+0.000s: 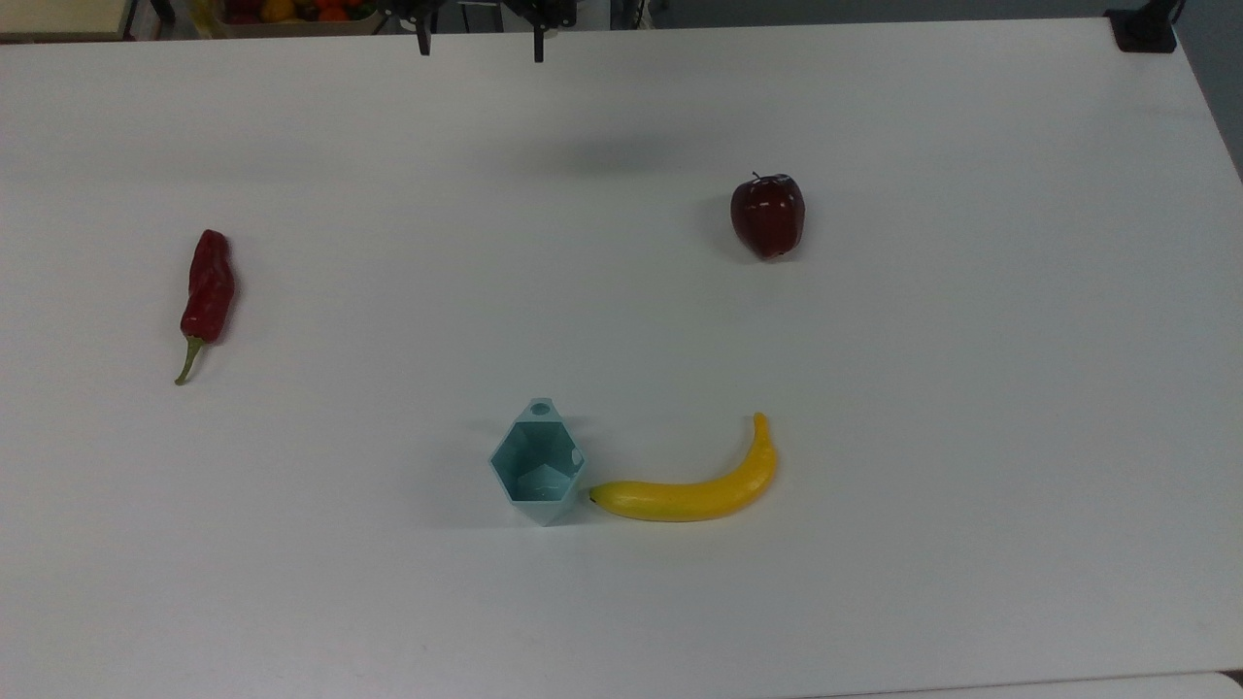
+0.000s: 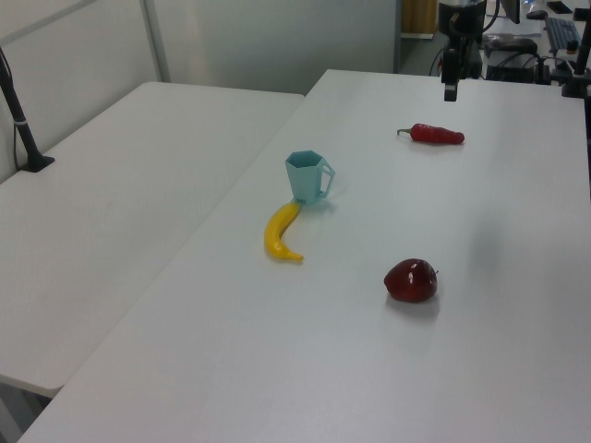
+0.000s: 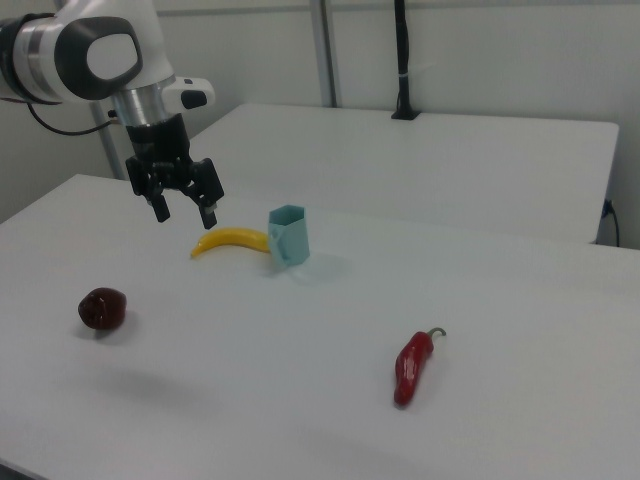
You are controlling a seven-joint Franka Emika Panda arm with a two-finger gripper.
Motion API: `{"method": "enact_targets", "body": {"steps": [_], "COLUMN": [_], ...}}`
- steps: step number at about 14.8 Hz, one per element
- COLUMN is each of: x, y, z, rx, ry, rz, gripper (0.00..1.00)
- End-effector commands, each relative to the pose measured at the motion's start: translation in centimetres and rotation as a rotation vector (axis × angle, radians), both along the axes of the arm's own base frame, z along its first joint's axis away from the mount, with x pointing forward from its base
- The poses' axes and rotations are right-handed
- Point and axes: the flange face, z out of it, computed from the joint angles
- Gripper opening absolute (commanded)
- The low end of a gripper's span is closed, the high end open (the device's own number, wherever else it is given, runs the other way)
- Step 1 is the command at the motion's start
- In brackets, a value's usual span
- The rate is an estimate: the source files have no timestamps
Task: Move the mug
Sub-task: 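Move the open gripper down toward the teal mug beside the banana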
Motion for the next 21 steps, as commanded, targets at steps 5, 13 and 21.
{"method": "enact_targets", "body": {"steps": [5, 13, 21], "x": [-0.3, 2.0, 8.6], "y": [-0.1, 0.3, 1.3], "z": [0.1, -1.1, -4.4], "rx": [-0.004, 0.017, 0.045], "ry": [-0.005, -0.073, -0.109], "rz": [0.009, 0.013, 0.014], "gripper": [1.0, 1.0, 1.0]}}
